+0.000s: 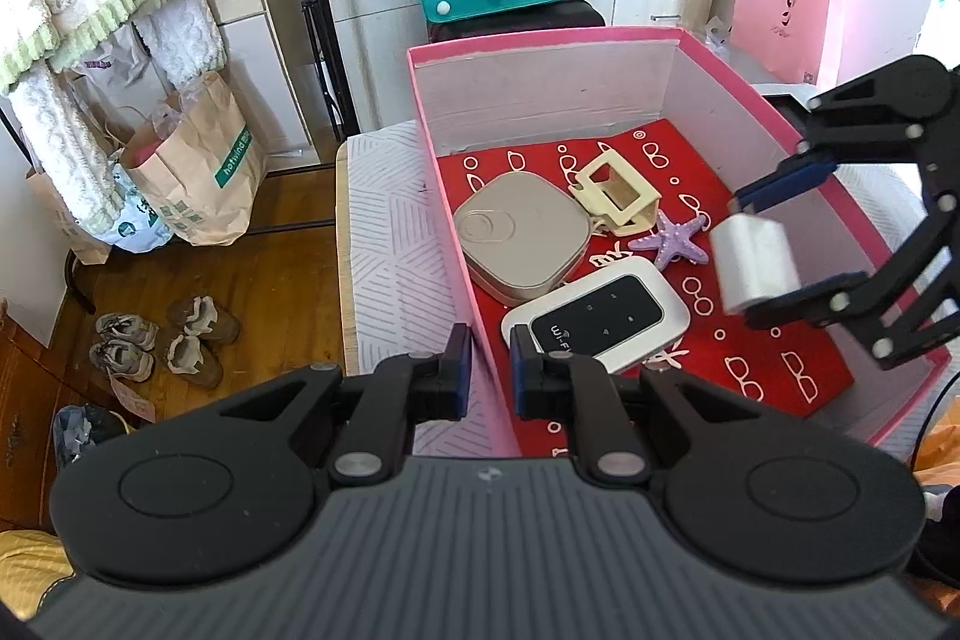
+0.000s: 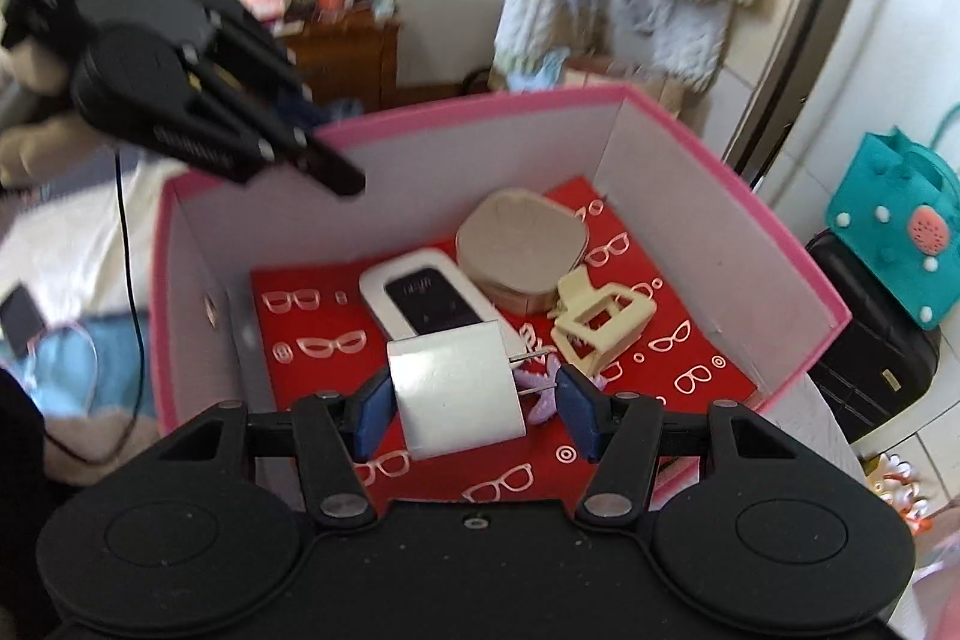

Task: Organize rigid objects
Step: 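Carry the white charger into the pink box and open the right gripper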

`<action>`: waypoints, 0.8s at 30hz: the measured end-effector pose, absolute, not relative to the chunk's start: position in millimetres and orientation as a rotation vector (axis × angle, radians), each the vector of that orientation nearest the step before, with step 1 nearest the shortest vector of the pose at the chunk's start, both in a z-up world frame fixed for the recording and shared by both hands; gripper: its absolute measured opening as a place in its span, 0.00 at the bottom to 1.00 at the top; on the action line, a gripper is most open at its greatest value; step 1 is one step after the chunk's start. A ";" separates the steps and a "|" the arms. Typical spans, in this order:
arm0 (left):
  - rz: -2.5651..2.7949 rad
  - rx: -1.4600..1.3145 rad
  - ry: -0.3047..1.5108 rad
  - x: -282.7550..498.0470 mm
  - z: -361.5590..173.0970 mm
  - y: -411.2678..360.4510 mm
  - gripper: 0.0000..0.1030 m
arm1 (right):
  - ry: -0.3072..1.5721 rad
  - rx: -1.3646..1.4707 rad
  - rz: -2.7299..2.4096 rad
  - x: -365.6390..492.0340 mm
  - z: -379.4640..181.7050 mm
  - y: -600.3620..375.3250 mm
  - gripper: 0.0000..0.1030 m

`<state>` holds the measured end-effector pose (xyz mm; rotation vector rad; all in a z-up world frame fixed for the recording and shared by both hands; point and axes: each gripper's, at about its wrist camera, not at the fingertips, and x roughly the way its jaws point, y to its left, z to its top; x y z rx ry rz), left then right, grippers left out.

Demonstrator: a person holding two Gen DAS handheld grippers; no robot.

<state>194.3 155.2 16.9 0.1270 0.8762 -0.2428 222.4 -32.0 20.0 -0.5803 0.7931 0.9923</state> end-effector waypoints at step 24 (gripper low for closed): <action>-0.244 0.107 0.871 194.4 17.8 159.6 0.12 | 0.564 -0.401 0.810 205.2 47.3 -109.8 0.63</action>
